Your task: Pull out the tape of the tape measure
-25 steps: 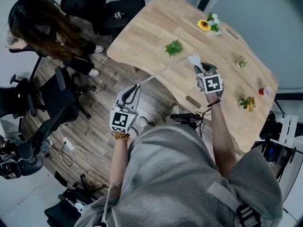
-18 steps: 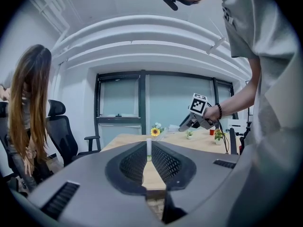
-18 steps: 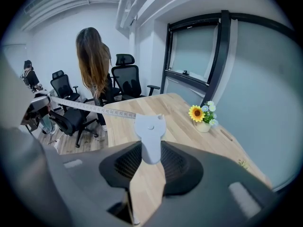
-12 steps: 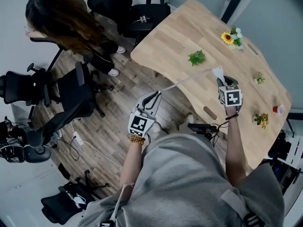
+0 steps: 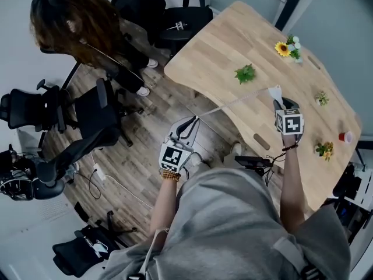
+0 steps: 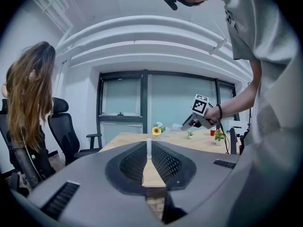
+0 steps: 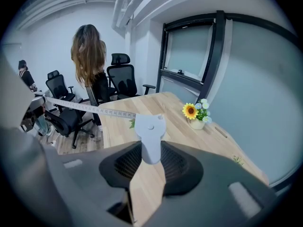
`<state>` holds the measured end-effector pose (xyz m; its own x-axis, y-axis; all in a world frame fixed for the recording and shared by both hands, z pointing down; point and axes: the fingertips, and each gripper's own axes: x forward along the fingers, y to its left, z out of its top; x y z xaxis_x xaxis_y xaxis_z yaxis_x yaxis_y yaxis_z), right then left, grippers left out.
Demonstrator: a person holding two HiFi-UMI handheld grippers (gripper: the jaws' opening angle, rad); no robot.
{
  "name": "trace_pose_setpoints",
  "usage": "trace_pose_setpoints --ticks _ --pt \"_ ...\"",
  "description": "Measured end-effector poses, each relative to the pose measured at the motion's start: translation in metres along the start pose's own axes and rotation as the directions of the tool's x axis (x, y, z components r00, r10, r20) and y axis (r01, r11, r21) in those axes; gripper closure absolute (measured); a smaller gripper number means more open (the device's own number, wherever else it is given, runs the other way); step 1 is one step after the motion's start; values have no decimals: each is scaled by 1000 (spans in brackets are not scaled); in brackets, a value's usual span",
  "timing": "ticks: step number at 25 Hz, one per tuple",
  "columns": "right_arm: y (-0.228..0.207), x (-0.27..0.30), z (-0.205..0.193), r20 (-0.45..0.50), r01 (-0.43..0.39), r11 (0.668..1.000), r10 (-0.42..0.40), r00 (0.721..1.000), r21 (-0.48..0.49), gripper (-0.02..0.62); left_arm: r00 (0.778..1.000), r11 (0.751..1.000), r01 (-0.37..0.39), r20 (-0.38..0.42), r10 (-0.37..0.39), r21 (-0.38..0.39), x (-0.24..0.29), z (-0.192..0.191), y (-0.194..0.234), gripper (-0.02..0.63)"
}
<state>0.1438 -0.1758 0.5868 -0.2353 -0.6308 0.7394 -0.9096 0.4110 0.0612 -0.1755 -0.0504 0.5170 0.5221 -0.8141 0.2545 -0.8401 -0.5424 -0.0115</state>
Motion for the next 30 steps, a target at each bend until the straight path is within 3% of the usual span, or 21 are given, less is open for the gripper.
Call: trace_pose_setpoints --ticks 30 --pt "-70 -23 -29 -9 120 989 -120 993 92 465 1000 1000 22 -18 -23 -12 13 -2 -3 571"
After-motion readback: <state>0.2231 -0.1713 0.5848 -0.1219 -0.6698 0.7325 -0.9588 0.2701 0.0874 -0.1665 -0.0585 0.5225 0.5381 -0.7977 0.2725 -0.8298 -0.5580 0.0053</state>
